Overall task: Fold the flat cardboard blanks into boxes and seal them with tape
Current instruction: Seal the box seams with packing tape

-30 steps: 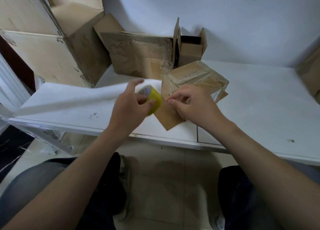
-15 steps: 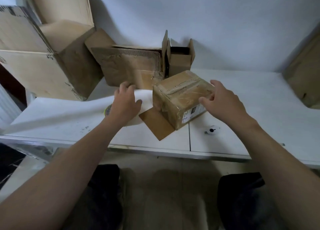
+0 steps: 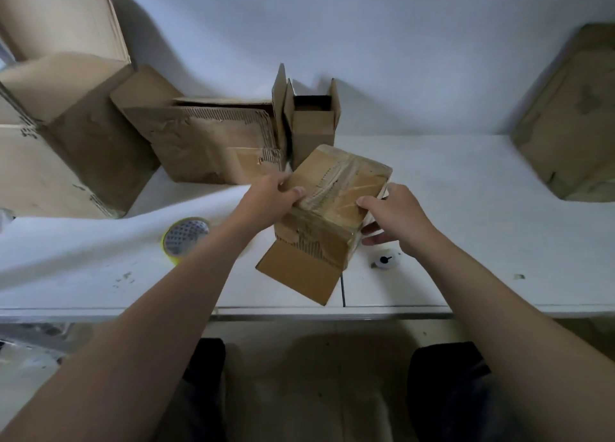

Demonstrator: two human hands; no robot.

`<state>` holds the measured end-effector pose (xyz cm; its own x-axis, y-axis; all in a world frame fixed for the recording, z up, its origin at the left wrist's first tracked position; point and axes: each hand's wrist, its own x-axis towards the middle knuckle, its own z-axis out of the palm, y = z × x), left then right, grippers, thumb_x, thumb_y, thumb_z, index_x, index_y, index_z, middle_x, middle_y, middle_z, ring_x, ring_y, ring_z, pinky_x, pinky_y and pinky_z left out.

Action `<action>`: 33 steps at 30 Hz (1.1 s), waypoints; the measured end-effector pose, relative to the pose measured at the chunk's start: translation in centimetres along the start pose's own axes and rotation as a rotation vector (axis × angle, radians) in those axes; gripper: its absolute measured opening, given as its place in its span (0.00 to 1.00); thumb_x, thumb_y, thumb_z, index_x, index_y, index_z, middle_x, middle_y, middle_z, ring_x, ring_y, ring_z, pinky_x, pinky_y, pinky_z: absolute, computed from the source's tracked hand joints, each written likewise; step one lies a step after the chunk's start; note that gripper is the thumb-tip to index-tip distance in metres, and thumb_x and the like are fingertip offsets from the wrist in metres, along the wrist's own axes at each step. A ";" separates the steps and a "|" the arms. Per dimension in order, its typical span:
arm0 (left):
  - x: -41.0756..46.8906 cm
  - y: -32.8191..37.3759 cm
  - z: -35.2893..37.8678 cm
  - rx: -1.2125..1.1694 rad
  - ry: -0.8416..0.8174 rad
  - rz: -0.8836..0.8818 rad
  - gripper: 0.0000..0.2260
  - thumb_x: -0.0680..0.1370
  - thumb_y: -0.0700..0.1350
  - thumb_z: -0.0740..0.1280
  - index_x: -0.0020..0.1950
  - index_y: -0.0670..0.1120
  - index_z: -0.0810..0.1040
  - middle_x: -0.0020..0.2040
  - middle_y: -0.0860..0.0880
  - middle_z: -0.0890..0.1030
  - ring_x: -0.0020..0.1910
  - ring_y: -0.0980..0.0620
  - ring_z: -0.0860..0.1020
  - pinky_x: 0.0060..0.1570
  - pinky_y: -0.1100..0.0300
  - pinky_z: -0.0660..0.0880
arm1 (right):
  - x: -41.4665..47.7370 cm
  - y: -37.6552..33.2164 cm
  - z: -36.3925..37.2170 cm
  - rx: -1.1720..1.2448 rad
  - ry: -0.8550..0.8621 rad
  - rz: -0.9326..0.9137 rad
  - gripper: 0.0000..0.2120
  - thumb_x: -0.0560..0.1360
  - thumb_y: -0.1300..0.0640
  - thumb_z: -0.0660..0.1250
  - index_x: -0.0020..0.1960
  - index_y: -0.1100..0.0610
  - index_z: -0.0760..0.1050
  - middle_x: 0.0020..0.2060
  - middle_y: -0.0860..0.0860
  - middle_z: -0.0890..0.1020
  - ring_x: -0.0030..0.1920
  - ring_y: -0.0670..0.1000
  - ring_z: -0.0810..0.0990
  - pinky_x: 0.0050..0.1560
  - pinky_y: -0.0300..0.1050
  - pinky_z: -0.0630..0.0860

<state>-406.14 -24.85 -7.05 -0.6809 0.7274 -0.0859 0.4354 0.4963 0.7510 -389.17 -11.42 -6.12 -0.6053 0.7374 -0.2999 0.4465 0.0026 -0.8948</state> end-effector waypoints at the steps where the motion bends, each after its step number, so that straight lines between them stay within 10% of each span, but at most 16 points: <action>1: -0.1 0.0 0.0 -0.007 0.020 0.013 0.19 0.83 0.50 0.65 0.73 0.47 0.73 0.60 0.50 0.78 0.56 0.50 0.75 0.49 0.58 0.73 | 0.1 -0.1 0.0 0.010 0.000 -0.002 0.04 0.78 0.58 0.67 0.53 0.53 0.76 0.46 0.55 0.81 0.41 0.59 0.86 0.39 0.58 0.85; 10: -3.5 2.1 -1.3 -0.176 0.173 0.176 0.23 0.80 0.45 0.70 0.74 0.45 0.70 0.62 0.52 0.76 0.49 0.67 0.77 0.42 0.71 0.75 | -2.6 -1.2 -2.1 0.040 0.100 -0.228 0.22 0.75 0.54 0.67 0.68 0.45 0.70 0.53 0.48 0.77 0.46 0.54 0.84 0.32 0.50 0.84; 15: -5.7 4.2 -1.5 -0.098 0.206 0.329 0.43 0.73 0.40 0.77 0.82 0.54 0.56 0.61 0.48 0.69 0.52 0.55 0.73 0.48 0.74 0.71 | -5.7 -2.7 -5.3 0.181 0.109 -0.282 0.16 0.78 0.42 0.67 0.64 0.43 0.72 0.54 0.46 0.78 0.48 0.49 0.84 0.42 0.55 0.85; 20: -8.9 9.5 -1.0 -0.279 0.112 0.341 0.15 0.84 0.51 0.62 0.71 0.54 0.68 0.55 0.55 0.76 0.53 0.61 0.78 0.47 0.65 0.76 | -7.4 -3.3 -9.0 0.241 0.164 -0.223 0.27 0.78 0.29 0.53 0.61 0.49 0.72 0.53 0.43 0.78 0.53 0.50 0.82 0.50 0.57 0.83; 26: -8.4 13.4 1.0 -0.266 0.187 0.216 0.16 0.81 0.60 0.63 0.49 0.48 0.78 0.45 0.48 0.83 0.46 0.48 0.82 0.54 0.43 0.80 | -7.7 -0.8 -13.4 0.283 0.264 -0.232 0.12 0.77 0.48 0.69 0.52 0.54 0.71 0.53 0.51 0.81 0.54 0.55 0.83 0.55 0.61 0.82; 30: -6.4 14.9 3.5 -0.295 0.081 0.231 0.14 0.77 0.41 0.71 0.62 0.50 0.76 0.45 0.53 0.84 0.40 0.61 0.80 0.50 0.58 0.79 | -6.9 1.5 -16.1 0.062 0.324 -0.377 0.24 0.74 0.56 0.74 0.67 0.49 0.71 0.56 0.43 0.82 0.45 0.48 0.85 0.44 0.49 0.81; 33: -4.1 14.8 6.3 -0.113 0.056 0.294 0.22 0.71 0.48 0.73 0.64 0.56 0.78 0.54 0.58 0.85 0.48 0.61 0.80 0.58 0.52 0.78 | -5.1 3.5 -17.4 -0.133 0.408 -0.410 0.26 0.76 0.57 0.73 0.71 0.47 0.70 0.58 0.43 0.81 0.44 0.47 0.85 0.45 0.47 0.81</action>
<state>-393.20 -17.49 0.24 -0.5684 0.8030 0.1793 0.5520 0.2107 0.8068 -373.03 -3.45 -2.00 -0.4553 0.8584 0.2363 0.3242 0.4071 -0.8539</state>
